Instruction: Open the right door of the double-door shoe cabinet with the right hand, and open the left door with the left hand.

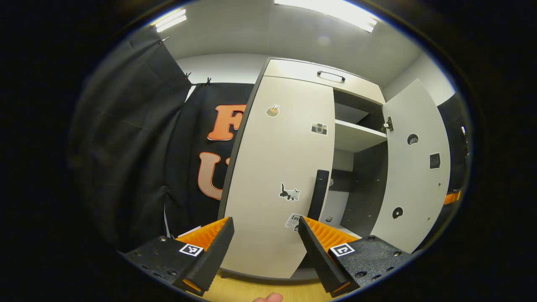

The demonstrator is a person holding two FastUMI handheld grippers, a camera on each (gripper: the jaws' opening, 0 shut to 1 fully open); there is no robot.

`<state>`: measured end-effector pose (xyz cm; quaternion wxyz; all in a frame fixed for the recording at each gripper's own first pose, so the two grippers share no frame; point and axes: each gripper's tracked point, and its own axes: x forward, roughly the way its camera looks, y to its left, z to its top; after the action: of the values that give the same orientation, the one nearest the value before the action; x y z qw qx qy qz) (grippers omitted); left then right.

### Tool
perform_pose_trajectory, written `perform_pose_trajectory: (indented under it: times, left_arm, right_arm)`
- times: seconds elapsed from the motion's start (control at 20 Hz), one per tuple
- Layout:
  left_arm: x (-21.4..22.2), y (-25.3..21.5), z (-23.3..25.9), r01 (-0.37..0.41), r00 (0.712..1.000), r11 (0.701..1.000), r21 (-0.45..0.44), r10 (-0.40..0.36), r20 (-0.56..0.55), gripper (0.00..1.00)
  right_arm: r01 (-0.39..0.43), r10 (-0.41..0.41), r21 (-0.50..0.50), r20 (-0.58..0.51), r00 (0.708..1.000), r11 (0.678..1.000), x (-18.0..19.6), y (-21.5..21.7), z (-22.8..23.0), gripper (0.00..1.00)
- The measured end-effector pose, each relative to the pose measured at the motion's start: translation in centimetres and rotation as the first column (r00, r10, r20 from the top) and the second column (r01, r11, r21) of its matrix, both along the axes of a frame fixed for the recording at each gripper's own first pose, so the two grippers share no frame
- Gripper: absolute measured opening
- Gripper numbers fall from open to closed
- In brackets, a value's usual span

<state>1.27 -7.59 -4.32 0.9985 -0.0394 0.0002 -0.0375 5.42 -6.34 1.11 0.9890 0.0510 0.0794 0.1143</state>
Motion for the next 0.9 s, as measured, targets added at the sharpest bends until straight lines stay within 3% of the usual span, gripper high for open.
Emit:
perform_pose_trajectory:
  times: [0.05, 0.15, 0.5, 0.75, 0.9]
  left_arm:
    - [0.1, 0.0, 0.0, 0.002, 1.0, 1.0, -0.001, -0.002, -0.002, 0.94]
    - [-0.1, 0.2, 0.0, -0.007, 1.0, 1.0, 0.008, 0.007, -0.003, 0.94]
    - [-0.6, 1.1, 0.2, -0.026, 1.0, 0.999, 0.022, 0.026, -0.002, 0.94]
    - [0.2, 0.4, 0.9, -0.001, 1.0, 1.0, 0.024, 0.001, 0.004, 0.94]
    - [1.4, -0.8, 1.5, 0.037, 0.999, 0.999, 0.016, -0.037, 0.006, 0.95]
  right_arm:
    - [-0.026, 0.026, 0.025, -0.006, 1.0, 0.999, -0.2, 0.8, -0.2, 0.15]
    - [-0.018, 0.019, 0.007, -0.018, 1.0, 1.0, 0.0, 0.2, -0.8, 0.2]
    - [0.004, -0.005, -0.019, -0.053, 0.999, 1.0, 0.0, 0.0, -2.2, 0.21]
    - [0.086, -0.086, -0.063, -0.002, 0.996, 0.994, -1.6, -0.9, -0.6, 0.21]
    - [0.186, -0.178, -0.118, 0.076, 0.981, 0.976, -3.3, -1.9, 1.2, 0.21]
